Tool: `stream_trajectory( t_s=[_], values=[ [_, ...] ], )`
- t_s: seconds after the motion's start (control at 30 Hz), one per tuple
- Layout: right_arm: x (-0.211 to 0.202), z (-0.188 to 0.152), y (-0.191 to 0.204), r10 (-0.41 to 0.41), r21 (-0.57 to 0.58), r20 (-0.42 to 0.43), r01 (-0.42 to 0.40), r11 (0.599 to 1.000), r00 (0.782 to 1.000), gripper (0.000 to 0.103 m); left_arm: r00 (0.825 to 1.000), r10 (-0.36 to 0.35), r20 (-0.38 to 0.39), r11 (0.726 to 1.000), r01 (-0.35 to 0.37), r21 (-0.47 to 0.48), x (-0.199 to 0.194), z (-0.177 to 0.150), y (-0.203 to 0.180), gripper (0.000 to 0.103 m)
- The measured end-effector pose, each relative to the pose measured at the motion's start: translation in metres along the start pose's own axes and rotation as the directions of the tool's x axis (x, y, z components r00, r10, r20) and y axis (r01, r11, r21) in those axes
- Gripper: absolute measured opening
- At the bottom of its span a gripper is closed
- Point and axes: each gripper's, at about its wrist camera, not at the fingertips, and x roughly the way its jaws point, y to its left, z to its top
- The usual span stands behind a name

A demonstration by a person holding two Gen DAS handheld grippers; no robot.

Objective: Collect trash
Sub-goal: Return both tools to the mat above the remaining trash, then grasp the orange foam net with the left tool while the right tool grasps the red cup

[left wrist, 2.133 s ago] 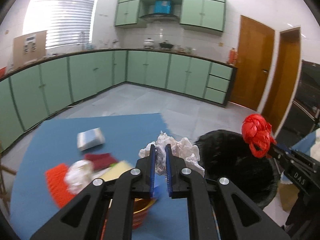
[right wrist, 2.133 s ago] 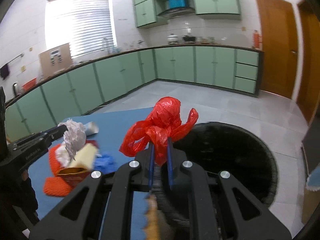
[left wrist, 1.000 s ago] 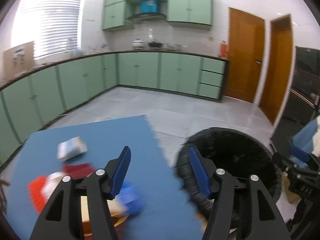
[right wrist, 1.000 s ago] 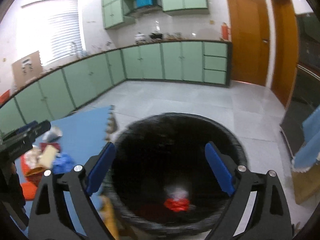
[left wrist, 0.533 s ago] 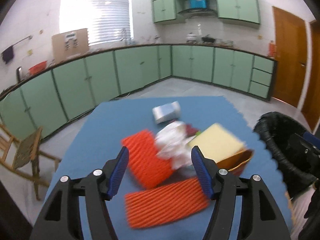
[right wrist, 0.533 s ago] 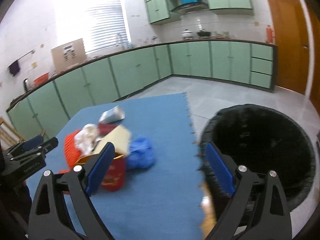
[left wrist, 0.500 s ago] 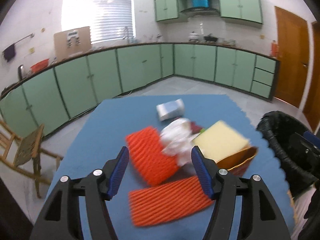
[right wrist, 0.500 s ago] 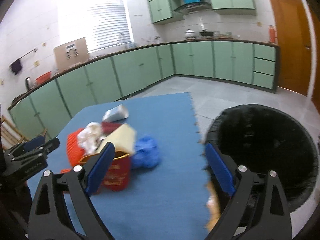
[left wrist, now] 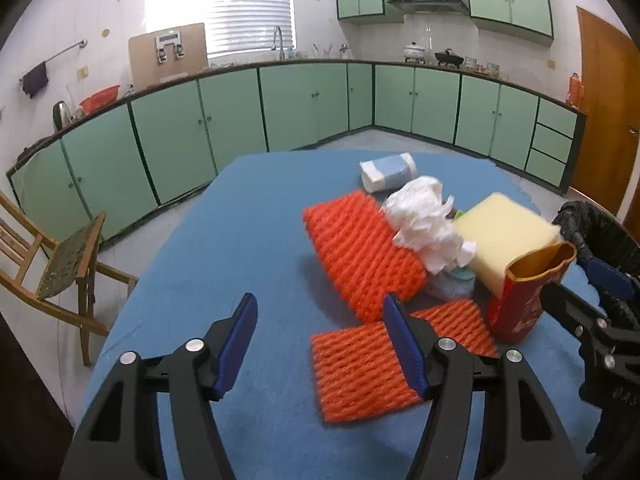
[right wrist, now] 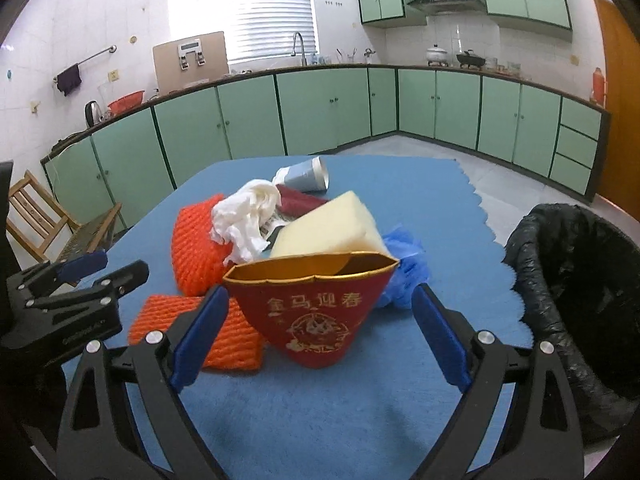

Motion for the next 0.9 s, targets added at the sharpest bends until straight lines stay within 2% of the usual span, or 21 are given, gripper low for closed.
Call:
stream_trajectory(
  t_s=[0.33,0.5,0.57,0.73,0.9],
  values=[
    [0.021,-0.002,0.002,0.018,-0.002,-0.049,-0.018,1.000,0.999,0.090,0.998,-0.001,-0.063,1.000,0.001,-0.010,0.014,-0.012,0.007,0.070],
    [0.021,-0.002,-0.002,0.059,0.013,-0.060,-0.059,0.998,0.996,0.073,0.995,-0.016,-0.097,1.000,0.015,-0.010,0.021,-0.015,0.006,0.071],
    [0.020,-0.003,-0.004,0.072,0.017,-0.064,-0.071,0.997,0.995,0.060,0.993,-0.026,-0.111,1.000,0.025,-0.013,0.024,-0.016,0.005,0.071],
    [0.018,-0.006,-0.010,0.106,0.027,-0.088,-0.104,0.994,0.990,0.046,0.982,-0.079,-0.170,0.997,0.075,-0.031,0.034,-0.021,0.001,0.070],
    [0.011,-0.011,-0.008,0.122,0.006,-0.101,-0.121,0.993,0.987,0.043,0.973,-0.137,-0.187,0.990,0.130,-0.051,0.037,-0.025,-0.001,0.048]
  ],
)
